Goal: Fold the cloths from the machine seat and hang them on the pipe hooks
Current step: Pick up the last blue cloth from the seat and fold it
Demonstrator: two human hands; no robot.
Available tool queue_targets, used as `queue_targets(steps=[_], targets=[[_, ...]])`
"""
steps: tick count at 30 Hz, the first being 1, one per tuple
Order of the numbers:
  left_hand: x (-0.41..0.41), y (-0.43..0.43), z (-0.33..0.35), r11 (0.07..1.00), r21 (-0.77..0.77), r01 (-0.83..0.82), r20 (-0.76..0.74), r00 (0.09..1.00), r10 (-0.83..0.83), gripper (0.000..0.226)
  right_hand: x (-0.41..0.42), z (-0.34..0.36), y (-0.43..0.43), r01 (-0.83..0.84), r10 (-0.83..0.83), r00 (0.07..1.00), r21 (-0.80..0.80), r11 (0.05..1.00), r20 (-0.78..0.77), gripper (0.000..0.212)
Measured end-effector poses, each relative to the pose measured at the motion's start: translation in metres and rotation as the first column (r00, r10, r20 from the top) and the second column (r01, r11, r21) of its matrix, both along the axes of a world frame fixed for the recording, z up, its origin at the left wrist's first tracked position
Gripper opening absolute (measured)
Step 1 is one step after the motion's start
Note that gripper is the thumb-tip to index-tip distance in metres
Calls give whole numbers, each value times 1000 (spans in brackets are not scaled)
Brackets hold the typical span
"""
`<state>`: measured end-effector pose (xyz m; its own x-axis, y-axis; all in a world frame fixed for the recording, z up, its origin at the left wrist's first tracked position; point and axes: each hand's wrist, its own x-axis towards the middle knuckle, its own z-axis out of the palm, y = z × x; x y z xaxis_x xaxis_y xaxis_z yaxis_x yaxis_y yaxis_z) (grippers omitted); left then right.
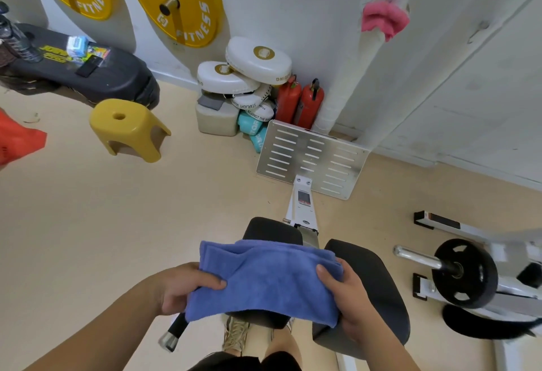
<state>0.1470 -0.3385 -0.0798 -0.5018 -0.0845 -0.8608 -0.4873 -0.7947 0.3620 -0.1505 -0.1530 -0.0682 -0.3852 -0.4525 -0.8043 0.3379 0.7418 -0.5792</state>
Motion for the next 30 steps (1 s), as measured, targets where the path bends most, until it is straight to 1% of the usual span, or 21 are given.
queue_targets(steps=[1, 2, 3, 4, 6, 7, 9, 11, 12, 13, 14, 15, 17, 18, 20, 21, 23, 25, 27, 29, 30], targets=[[1, 3, -1, 997, -3, 72, 39, 997, -72, 62, 0, -1, 0, 16, -16, 1000, 10, 1000, 5, 24], [1, 7, -2, 995, -7, 100, 61, 993, -99, 64, 1, -3, 2, -13, 15, 999, 50, 999, -39, 19], [-1, 12, -3, 997, -20, 74, 84, 994, -72, 63, 4, -8, 5, -41, 49, 995, 102, 994, -87, 17], [-4, 17, -5, 998, -62, 21, 113, 993, -14, 61, 6, -13, 8, -53, 71, 990, 145, 988, -118, 18], [-14, 21, -6, 975, -174, -137, 142, 976, 162, 60, 11, -19, 5, -39, 63, 988, 168, 985, -142, 23], [-18, 22, -6, 947, -225, -228, 120, 958, 259, 60, 13, -22, 2, -35, 63, 985, 172, 985, -163, 28], [-24, 19, -2, 877, -324, -355, 61, 917, 394, 60, 14, -20, -8, -84, 131, 969, 220, 972, -207, 37], [-27, 14, 2, 822, -411, -395, 90, 880, 467, 67, 15, -18, -15, -102, 163, 956, 247, 964, -243, 43], [-27, 11, 5, 813, -452, -366, 154, 866, 475, 76, 16, -18, -18, -81, 140, 961, 243, 967, -240, 43], [-27, 8, 7, 820, -480, -312, 238, 853, 464, 81, 16, -20, -19, -63, 120, 967, 244, 968, -226, 44], [-28, 5, 9, 839, -486, -245, 318, 845, 431, 74, 16, -20, -19, -55, 106, 975, 253, 966, -193, 44], [-28, 3, 10, 850, -486, -205, 359, 840, 408, 58, 16, -20, -19, -41, 81, 987, 267, 963, -141, 41], [-30, 2, 17, 817, -554, -158, 354, 844, 404, 28, 18, -18, -20, -13, 32, 997, 270, 963, -68, 31], [-32, 3, 21, 772, -625, -121, 327, 857, 398, 23, 20, -17, -22, -5, 23, 997, 247, 969, -69, 28], [-38, 4, 30, 659, -752, -20, 284, 892, 351, 22, 24, -14, -27, 17, 4, 994, 193, 981, -108, 33], [-43, 7, 35, 616, -788, 25, 279, 905, 321, 20, 26, -11, -30, 23, 0, 992, 179, 984, -128, 37], [-55, 14, 42, 576, -815, 59, 264, 924, 278, 17, 29, -14, -32, 21, 1, 991, 169, 985, -134, 37], [-72, 24, 46, 547, -832, 93, 248, 944, 217, 14, 31, -15, -31, 40, -26, 996, 153, 987, -90, 29], [-92, 36, 48, 462, -869, 178, 255, 961, 109, 10, 32, -13, -28, 56, -53, 998, 102, 993, -32, 22], [-115, 54, 44, 374, -894, 248, 266, 964, -4, 15, 32, -10, -22, 78, -78, 997, 48, 996, -3, 19], [-126, 64, 40, 360, -894, 269, 267, 962, -56, 18, 30, -9, -19, 90, -90, 996, 43, 995, -9, 21]])
